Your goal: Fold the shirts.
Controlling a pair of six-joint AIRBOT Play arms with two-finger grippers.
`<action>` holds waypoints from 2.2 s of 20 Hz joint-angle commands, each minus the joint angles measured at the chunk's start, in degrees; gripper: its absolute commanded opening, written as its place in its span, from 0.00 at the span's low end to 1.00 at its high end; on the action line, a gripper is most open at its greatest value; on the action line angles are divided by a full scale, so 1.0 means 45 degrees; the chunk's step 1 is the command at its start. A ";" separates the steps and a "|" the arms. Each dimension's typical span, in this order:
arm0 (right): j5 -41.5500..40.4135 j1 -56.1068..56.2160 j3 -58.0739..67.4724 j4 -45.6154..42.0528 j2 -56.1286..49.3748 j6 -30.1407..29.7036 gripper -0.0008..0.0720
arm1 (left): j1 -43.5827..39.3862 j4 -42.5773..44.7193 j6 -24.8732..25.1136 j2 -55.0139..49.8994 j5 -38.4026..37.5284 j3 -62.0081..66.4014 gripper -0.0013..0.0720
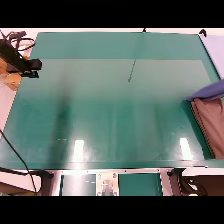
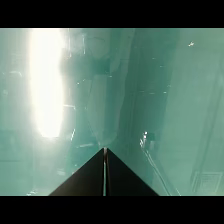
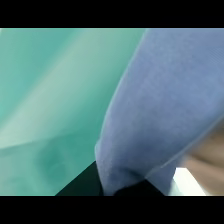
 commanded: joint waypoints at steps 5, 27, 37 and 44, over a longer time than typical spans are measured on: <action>0.2302 -0.1229 -0.1841 -0.6062 0.1433 0.0908 0.03 | 0.0000 -0.0005 0.0024 -0.0010 -0.0374 0.0010 0.05; -0.0996 0.3011 -0.6431 -0.4998 0.3322 0.0889 0.03 | -0.0262 -0.1501 0.0325 0.0257 -0.0238 -0.0160 0.05; -0.6062 1.0380 -1.4926 -0.4328 0.8859 0.0282 0.03 | -0.1802 -0.1632 -0.0005 0.7053 0.3201 -1.0020 0.05; -0.6353 1.1555 -1.5280 -0.4265 0.9039 0.0049 0.03 | -0.1792 -0.1676 0.0000 0.7320 0.3512 -1.0394 0.05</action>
